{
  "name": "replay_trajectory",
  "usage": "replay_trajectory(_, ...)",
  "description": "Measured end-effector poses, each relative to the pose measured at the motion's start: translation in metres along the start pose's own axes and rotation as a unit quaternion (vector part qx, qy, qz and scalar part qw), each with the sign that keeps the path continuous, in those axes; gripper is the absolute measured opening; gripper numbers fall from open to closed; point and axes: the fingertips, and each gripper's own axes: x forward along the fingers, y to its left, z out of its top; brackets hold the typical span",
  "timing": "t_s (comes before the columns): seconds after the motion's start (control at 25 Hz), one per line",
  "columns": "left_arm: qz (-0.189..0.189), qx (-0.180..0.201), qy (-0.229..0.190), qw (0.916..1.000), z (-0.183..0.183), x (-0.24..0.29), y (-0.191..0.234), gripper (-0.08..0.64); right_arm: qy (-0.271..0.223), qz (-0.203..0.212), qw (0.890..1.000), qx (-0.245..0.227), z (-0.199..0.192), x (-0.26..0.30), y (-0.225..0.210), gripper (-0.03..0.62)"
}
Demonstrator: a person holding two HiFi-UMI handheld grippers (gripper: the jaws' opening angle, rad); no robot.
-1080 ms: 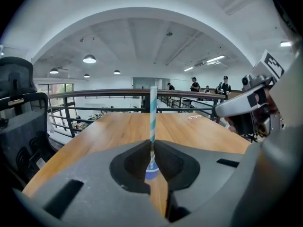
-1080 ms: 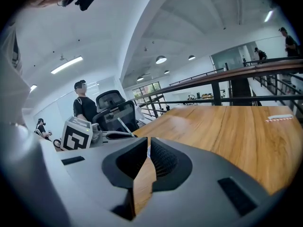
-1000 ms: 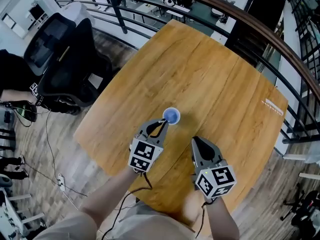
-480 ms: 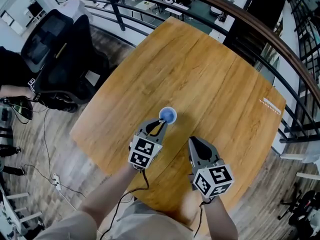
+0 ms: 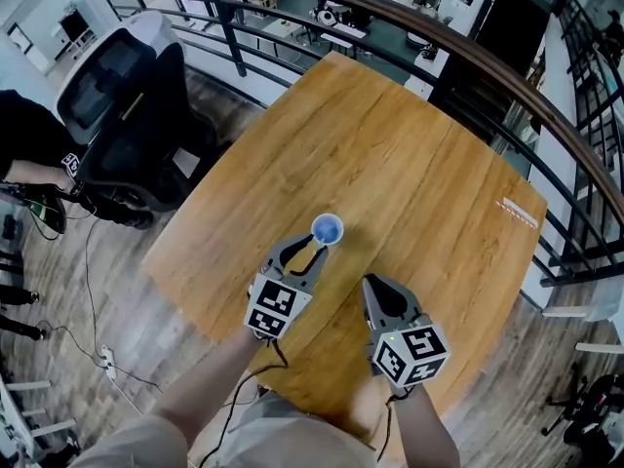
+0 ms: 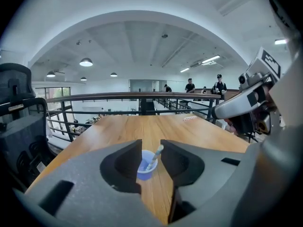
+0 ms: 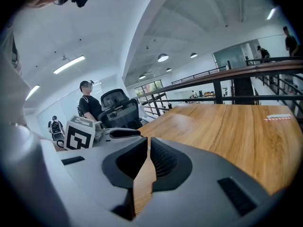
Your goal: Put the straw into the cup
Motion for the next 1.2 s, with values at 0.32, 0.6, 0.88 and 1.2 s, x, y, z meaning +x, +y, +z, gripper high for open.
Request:
replay_trajectory(0.32,0.017,-0.011,-0.085,0.9962,0.053,-0.061,-0.011,0.118,-0.034,0.0,0.999,-0.019,0.021,-0.036,0.026,0.031)
replay_trajectory(0.6,0.011,0.04,-0.128,0.9909,0.1,-0.119,-0.039,0.118,-0.077,0.008,0.996,-0.035,0.044,-0.086,0.06,0.031)
replay_trajectory(0.88,0.029,0.034,-0.158,0.9864,0.125,-0.177,-0.065,0.078,-0.108,0.009,0.991,-0.079,0.063,-0.138,0.091,0.031)
replay_trajectory(1.2,0.035,0.041,-0.159,0.9858,0.122,-0.227,-0.098,0.055,-0.096,0.022,0.987,-0.13,0.042,-0.168,0.12,0.031)
